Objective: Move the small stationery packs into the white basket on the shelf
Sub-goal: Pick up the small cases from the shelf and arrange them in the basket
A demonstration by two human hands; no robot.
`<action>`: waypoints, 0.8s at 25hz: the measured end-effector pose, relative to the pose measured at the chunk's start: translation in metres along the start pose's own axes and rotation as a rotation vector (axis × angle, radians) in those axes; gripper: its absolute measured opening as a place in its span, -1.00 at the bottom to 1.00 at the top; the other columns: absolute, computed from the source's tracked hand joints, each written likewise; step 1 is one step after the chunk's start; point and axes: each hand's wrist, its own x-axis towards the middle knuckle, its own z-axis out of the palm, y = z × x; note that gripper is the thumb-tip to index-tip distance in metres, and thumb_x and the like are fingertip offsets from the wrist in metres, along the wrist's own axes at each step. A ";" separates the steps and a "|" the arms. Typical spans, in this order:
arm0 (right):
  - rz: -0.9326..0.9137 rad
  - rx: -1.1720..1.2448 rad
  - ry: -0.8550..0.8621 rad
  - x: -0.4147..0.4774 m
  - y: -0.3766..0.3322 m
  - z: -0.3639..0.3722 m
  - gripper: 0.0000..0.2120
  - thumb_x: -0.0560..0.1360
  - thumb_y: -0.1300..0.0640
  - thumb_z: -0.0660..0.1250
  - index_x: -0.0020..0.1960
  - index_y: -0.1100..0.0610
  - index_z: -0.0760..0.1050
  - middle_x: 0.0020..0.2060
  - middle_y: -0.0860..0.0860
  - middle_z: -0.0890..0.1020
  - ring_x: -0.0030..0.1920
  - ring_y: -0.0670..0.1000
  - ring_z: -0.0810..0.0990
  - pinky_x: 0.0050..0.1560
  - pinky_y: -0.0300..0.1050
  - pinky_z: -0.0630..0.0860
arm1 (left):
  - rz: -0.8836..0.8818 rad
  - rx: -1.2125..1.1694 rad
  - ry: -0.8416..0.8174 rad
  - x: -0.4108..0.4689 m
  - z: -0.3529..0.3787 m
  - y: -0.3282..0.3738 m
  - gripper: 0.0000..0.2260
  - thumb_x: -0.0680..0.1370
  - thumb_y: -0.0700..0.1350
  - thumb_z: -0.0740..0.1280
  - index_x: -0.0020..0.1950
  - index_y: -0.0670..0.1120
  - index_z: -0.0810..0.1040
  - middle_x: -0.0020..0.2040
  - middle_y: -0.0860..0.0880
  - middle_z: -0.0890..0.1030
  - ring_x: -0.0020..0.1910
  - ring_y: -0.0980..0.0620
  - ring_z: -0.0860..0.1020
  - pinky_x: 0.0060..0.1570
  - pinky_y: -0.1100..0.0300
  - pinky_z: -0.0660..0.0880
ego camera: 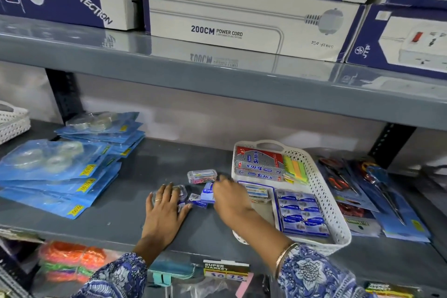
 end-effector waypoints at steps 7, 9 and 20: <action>0.228 0.124 -0.052 -0.034 0.144 -0.035 -0.85 0.42 0.22 0.37 0.00 0.12 0.54 0.03 0.12 0.56 0.02 0.10 0.56 -0.07 -0.13 0.44 | 0.051 -0.016 0.041 0.001 0.000 -0.001 -0.28 0.48 0.37 -0.14 0.19 -0.12 0.51 0.26 -0.18 0.50 0.28 -0.19 0.41 0.24 -0.22 0.21; 0.284 0.131 -0.133 -0.055 0.180 -0.023 -0.77 0.39 0.24 0.39 0.04 0.15 0.57 0.10 0.13 0.59 0.04 0.10 0.58 -0.01 -0.12 0.49 | 0.073 -0.023 0.061 0.001 0.002 -0.001 -0.37 0.47 0.30 -0.04 0.19 -0.13 0.50 0.26 -0.19 0.48 0.28 -0.21 0.39 0.24 -0.22 0.18; 0.225 0.251 -0.338 -0.080 0.184 0.009 -0.71 0.40 0.35 0.39 0.13 0.28 0.58 0.11 0.19 0.64 -0.03 0.03 0.58 -0.03 -0.18 0.50 | 0.096 0.001 0.086 0.000 -0.001 0.002 -0.44 0.46 0.22 0.00 0.15 -0.15 0.51 0.19 -0.22 0.52 0.22 -0.25 0.43 0.19 -0.23 0.22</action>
